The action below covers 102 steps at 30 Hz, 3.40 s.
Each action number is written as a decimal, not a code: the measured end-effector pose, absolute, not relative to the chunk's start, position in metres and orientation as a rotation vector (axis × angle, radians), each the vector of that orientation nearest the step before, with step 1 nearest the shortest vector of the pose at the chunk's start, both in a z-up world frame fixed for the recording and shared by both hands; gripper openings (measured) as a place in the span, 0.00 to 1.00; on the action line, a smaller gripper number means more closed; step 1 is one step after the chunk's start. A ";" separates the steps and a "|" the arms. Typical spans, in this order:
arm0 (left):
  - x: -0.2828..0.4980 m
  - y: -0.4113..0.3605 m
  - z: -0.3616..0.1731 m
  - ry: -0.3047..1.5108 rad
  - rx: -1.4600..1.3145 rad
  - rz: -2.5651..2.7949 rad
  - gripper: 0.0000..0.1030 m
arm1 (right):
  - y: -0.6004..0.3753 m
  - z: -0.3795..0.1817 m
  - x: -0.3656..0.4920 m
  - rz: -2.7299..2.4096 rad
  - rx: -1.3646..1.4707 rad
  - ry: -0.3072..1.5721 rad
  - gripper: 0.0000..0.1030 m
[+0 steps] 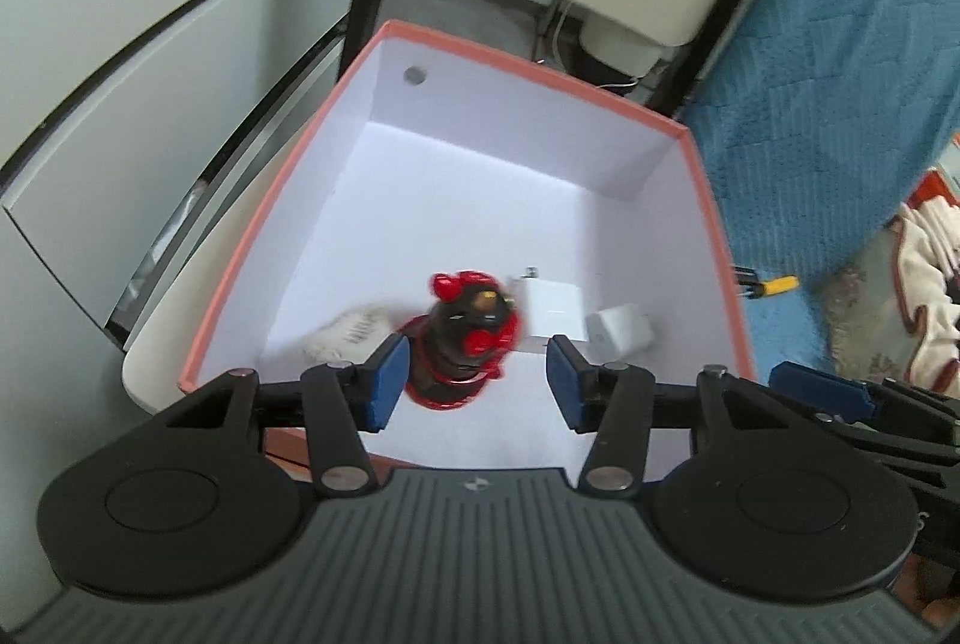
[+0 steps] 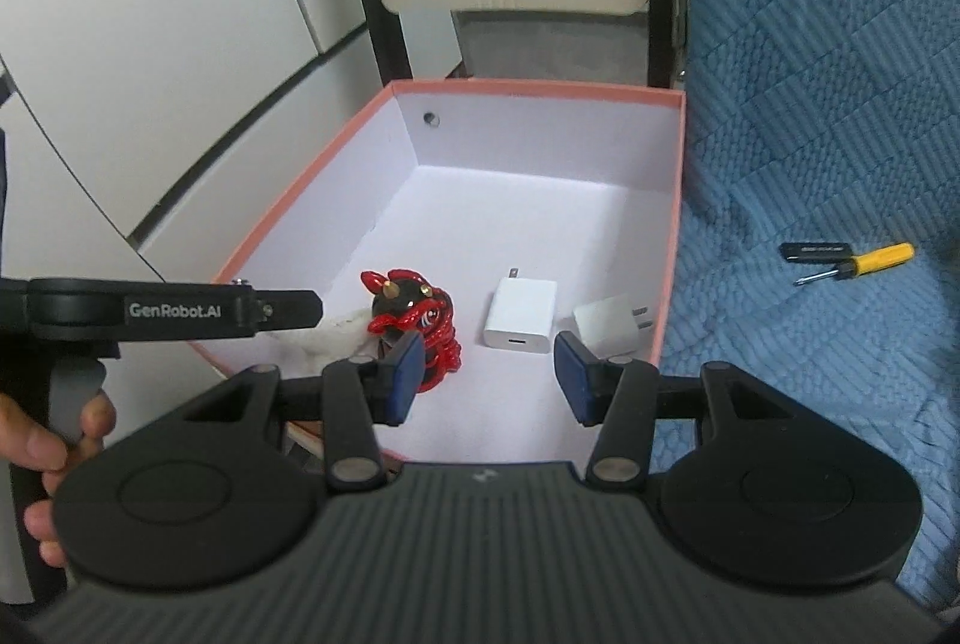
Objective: Organize rigid objects
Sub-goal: 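Lower the fuzzy object and charger into the box and open both grippers, then withdraw both tools from the box and move toward the screwdriver and USB stick, then grasp the black USB stick with the left gripper while the right grasps the yellow screwdriver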
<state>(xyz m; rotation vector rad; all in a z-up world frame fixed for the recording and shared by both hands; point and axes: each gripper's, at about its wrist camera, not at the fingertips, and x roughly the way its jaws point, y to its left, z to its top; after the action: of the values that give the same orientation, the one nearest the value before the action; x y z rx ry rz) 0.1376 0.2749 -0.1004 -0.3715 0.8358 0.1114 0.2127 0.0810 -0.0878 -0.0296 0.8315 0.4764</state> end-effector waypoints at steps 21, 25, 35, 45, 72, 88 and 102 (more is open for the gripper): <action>0.059 0.164 -0.042 0.717 -0.313 0.022 0.55 | -0.001 -0.045 0.136 0.420 -0.007 0.715 0.50; 0.048 0.140 -0.039 0.704 -0.306 -0.007 0.55 | -0.021 -0.041 0.121 0.397 -0.011 0.700 0.50; 0.017 0.086 -0.042 0.675 -0.311 -0.067 0.55 | -0.074 -0.038 0.085 0.328 0.011 0.666 0.50; 0.006 0.052 -0.054 0.704 -0.272 -0.102 0.55 | -0.109 -0.050 0.058 0.258 0.050 0.641 0.50; 0.202 -0.007 -0.130 0.803 -0.154 -0.186 0.55 | -0.171 -0.135 0.192 0.120 0.222 0.665 0.51; 0.305 -0.015 -0.198 0.779 -0.147 -0.209 0.55 | -0.164 -0.165 0.282 0.124 0.231 0.626 0.51; 0.380 -0.010 -0.218 0.771 -0.163 -0.198 0.54 | -0.169 -0.189 0.343 0.138 0.284 0.660 0.51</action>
<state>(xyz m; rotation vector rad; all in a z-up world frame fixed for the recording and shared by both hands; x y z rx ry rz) 0.3802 -0.0101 -0.2184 -0.1628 0.7707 -0.1982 0.3432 -0.1694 -0.1891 0.2840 0.6599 0.1382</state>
